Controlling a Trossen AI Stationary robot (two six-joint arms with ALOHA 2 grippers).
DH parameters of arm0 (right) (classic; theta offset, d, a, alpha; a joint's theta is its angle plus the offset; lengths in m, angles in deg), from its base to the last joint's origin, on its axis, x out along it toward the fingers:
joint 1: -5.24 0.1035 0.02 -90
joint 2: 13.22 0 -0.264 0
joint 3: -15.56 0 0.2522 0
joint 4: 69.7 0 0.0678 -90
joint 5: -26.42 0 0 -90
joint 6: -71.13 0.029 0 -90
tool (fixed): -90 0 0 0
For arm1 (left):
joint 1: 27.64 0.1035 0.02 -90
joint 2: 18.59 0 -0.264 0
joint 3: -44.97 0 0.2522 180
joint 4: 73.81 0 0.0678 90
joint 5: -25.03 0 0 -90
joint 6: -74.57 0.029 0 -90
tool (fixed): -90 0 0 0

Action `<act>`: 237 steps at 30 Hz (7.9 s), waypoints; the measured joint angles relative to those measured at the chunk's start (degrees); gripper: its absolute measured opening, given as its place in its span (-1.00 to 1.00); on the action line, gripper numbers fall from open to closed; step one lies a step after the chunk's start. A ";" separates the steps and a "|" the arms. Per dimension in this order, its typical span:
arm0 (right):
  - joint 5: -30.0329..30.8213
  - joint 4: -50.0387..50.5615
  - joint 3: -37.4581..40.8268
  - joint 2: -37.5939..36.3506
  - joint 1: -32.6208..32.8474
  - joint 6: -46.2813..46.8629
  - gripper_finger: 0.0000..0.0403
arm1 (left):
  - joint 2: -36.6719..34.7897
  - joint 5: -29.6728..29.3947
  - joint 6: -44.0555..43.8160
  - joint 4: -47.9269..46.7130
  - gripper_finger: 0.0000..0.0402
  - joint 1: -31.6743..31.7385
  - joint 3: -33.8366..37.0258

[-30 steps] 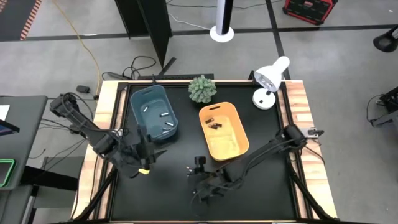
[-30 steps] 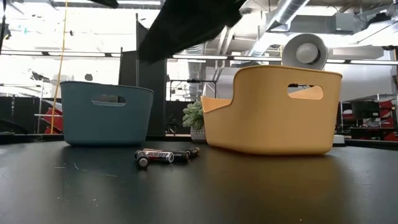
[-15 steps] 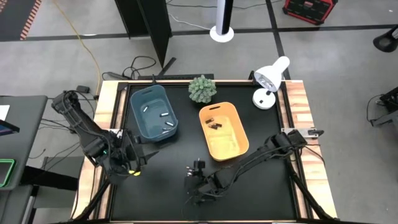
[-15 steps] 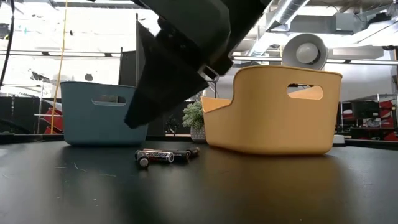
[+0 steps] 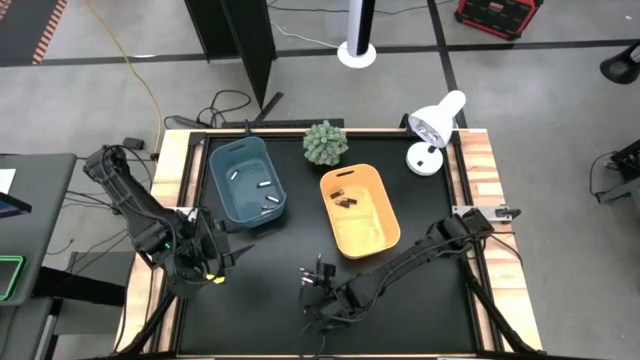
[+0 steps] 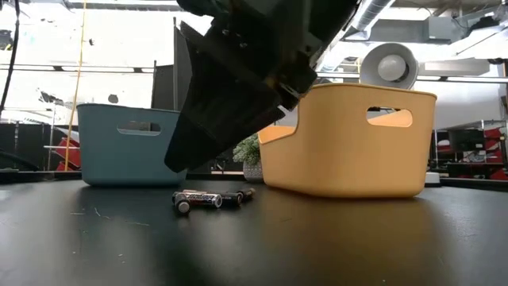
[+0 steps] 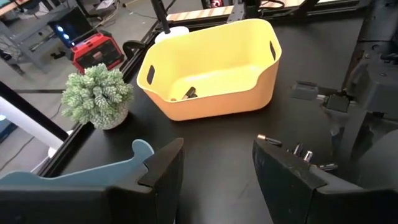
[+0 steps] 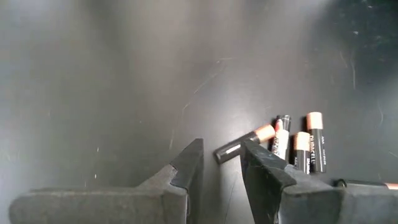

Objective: Sort batteries
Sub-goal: Put the black battery into the yellow bin

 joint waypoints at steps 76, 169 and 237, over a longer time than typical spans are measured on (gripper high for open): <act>3.92 0.12 0.80 3.33 0.14 14.85 -0.40 | 0.07 0.05 -4.74 0.02 -0.08 -2.56 1.18; 19.87 36.62 -26.65 -3.79 -2.75 -11.85 -0.96 | 0.07 0.26 -5.53 0.09 -0.08 -2.56 1.22; 17.14 23.14 29.43 -39.51 -14.35 10.82 -0.96 | 1.03 0.31 -5.35 1.06 -0.08 -3.85 1.95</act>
